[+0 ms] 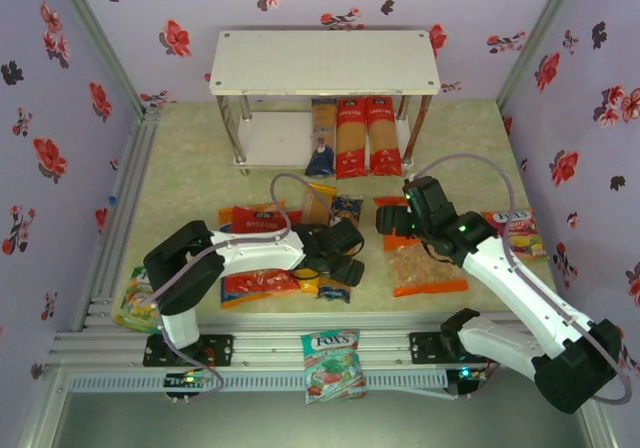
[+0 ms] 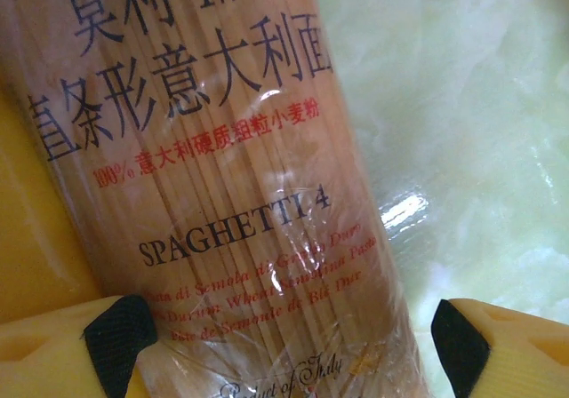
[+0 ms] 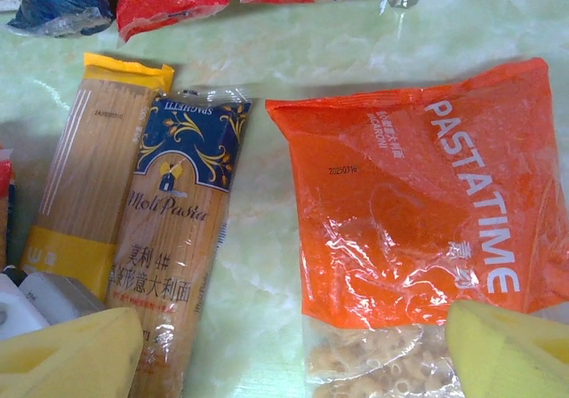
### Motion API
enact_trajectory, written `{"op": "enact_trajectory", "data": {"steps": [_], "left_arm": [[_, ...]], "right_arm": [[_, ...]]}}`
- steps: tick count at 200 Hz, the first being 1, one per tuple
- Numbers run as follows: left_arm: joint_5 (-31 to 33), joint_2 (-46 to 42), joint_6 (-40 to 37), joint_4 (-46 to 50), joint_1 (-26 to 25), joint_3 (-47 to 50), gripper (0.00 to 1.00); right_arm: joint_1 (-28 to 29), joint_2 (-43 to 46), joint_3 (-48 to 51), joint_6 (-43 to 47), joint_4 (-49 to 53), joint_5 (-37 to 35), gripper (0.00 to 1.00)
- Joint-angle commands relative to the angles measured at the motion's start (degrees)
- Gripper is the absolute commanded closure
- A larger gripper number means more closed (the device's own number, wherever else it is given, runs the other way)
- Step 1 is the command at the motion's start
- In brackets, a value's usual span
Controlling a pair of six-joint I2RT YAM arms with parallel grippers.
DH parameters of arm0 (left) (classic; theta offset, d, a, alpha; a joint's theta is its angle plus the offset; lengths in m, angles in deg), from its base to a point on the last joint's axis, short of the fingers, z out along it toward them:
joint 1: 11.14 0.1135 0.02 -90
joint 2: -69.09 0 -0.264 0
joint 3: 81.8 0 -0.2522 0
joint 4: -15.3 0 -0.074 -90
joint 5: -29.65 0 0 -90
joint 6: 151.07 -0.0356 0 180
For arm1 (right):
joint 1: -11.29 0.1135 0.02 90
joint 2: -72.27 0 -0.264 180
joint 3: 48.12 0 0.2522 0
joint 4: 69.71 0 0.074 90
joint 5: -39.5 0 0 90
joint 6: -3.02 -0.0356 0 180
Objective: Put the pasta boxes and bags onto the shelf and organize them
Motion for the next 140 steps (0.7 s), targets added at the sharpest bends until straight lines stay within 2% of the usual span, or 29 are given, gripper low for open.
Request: {"op": "enact_trajectory", "data": {"steps": [1, 51, 97, 122, 140], "left_arm": [[0.22, 1.19, 1.73, 4.86, 0.59, -0.69, 0.11], [-0.19, 6.43, 0.48, 7.84, 0.73, -4.65, 0.09], [1.6, 10.39, -0.86, 12.8, 0.55, -8.19, 0.11], [2.5, 12.57, -1.4, 15.32, 0.33, -9.85, 0.23], [2.55, 13.49, -1.36, 15.97, 0.19, -10.26, 0.42]], "right_arm": [[-0.45, 1.31, -0.43, 0.94, 0.12, -1.33, 0.09], [-0.87, 1.09, 0.01, 1.3, -1.16, -0.59, 0.08], [-1.62, 0.89, 0.72, 1.96, -1.97, 0.14, 0.08], [-2.01, 0.47, 1.08, 2.05, -2.7, 0.87, 0.08], [-2.24, 0.15, 1.0, 2.22, -2.78, 1.09, 0.07]]}}
